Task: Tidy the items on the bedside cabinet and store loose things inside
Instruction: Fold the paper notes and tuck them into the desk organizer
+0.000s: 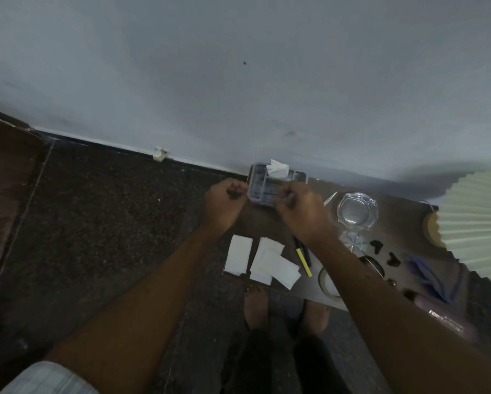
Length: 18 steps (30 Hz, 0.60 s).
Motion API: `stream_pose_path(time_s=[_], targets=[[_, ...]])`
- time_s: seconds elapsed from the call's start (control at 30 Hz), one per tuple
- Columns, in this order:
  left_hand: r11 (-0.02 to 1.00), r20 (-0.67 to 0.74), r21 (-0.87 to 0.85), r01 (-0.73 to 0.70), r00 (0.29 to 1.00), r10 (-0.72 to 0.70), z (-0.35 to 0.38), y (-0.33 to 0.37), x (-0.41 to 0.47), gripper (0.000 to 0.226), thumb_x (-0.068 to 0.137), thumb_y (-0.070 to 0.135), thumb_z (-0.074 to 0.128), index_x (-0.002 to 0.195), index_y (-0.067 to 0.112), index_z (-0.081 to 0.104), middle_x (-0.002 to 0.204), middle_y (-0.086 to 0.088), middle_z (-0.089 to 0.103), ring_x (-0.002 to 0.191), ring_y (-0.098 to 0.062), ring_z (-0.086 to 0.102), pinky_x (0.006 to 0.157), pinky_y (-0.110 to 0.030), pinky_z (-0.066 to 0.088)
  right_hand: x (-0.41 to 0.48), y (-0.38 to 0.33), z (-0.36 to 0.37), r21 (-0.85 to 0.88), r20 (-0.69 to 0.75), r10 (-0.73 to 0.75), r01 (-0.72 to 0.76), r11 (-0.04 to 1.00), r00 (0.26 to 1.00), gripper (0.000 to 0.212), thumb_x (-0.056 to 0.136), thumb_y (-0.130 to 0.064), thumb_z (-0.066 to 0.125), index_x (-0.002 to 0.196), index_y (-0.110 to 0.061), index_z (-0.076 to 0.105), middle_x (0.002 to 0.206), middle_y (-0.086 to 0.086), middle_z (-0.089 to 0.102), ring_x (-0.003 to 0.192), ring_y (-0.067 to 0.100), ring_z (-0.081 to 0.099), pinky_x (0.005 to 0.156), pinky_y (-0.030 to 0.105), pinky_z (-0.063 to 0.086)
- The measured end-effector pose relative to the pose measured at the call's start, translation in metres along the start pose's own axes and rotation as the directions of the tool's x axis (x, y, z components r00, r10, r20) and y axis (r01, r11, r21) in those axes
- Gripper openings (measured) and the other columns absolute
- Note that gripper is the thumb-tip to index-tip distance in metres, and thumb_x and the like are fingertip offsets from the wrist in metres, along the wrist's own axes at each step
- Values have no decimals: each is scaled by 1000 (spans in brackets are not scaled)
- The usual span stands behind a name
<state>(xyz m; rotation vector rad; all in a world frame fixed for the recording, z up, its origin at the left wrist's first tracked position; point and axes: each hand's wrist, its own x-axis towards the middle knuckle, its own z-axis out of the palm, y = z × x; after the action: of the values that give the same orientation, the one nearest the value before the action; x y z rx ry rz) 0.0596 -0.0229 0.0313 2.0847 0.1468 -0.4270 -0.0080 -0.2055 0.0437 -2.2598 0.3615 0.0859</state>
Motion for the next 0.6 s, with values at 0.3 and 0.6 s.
stream_pose_path(time_s=[0.3, 0.6], targets=[[940, 45, 224, 257, 961, -274, -11, -77, -50, 23, 83, 15, 77, 106, 11, 75, 107, -8, 75, 99, -22, 70, 91, -32, 53, -49, 8, 59, -63, 123, 80, -73, 995, 989, 13, 88, -29, 68, 100, -22, 67, 93, -7, 66, 81, 11, 62, 71, 27, 50], [880, 106, 248, 405, 892, -440, -8, -125, -62, 25, 83, 14, 78, 106, 4, 74, 109, -13, 74, 101, -28, 69, 84, -29, 51, -83, 17, 120, -251, 250, 223, -159, 955, 942, 35, 91, -33, 69, 123, -20, 64, 118, 2, 69, 103, 19, 66, 88, 32, 52]])
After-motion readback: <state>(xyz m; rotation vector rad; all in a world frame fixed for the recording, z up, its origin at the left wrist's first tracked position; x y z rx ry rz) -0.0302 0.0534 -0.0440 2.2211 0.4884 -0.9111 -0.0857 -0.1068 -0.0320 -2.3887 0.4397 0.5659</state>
